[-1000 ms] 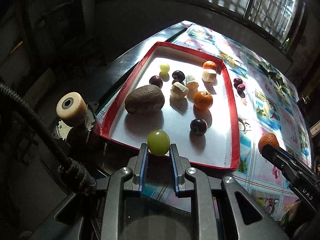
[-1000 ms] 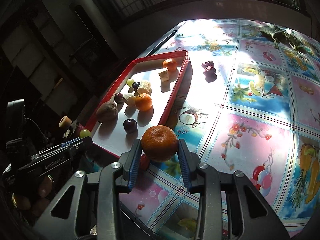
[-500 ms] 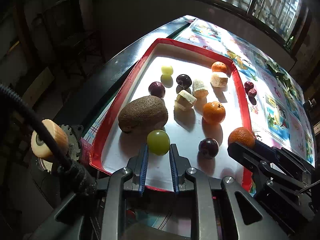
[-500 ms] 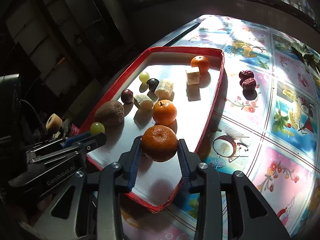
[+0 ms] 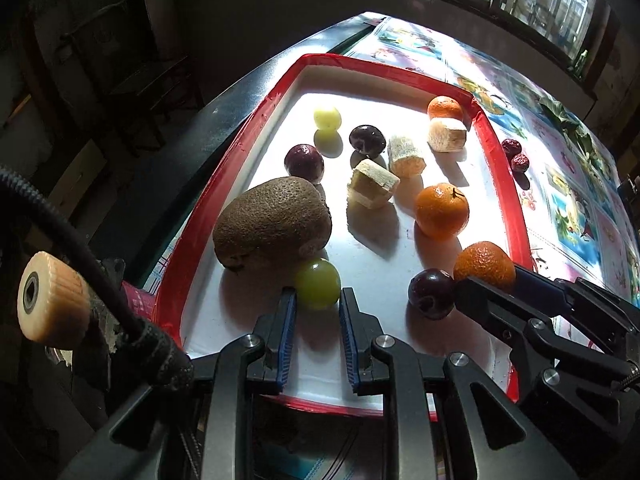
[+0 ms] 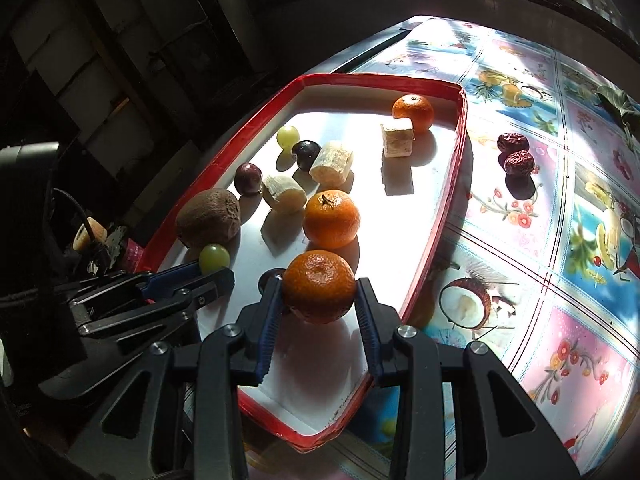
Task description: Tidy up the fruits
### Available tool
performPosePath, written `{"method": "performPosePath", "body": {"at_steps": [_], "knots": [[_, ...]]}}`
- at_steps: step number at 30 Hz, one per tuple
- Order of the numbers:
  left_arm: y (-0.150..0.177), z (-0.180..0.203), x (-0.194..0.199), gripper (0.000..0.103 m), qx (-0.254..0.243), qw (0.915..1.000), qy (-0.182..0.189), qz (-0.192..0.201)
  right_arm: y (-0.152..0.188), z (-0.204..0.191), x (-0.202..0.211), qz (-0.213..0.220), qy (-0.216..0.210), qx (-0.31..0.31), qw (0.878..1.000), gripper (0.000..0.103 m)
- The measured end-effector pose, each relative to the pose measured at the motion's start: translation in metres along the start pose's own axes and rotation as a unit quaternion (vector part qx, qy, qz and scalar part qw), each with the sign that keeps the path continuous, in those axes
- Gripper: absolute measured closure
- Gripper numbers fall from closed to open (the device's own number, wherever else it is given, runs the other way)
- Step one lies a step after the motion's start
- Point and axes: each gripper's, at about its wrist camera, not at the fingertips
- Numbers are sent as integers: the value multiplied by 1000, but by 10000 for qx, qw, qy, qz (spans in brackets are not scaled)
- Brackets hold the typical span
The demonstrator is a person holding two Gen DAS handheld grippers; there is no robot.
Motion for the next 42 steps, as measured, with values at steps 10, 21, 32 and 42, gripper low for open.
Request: {"method": "performPosePath", "body": {"at_steps": [10, 21, 32, 42], "knots": [[16, 1, 18, 47, 54, 9991, -352, 212, 3, -4, 9, 74, 82, 152, 9998, 56], [36, 16, 54, 40, -79, 9982, -259, 527, 6, 27, 55, 603, -137, 435, 9971, 38], [71, 24, 75, 30, -107, 9979, -424, 469, 20, 41, 84, 522, -345, 1527, 9863, 25], [85, 39, 94, 26, -227, 9963, -480, 671, 47, 20, 80, 284, -633, 2788, 9578, 23]]}}
Point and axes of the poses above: each gripper's, at about its wrist camera, not at the fingertips, and x roughly against the way its jaws point, z to its right, y to its underside, and after that the axes turned 8 degrees about -x, right-handed
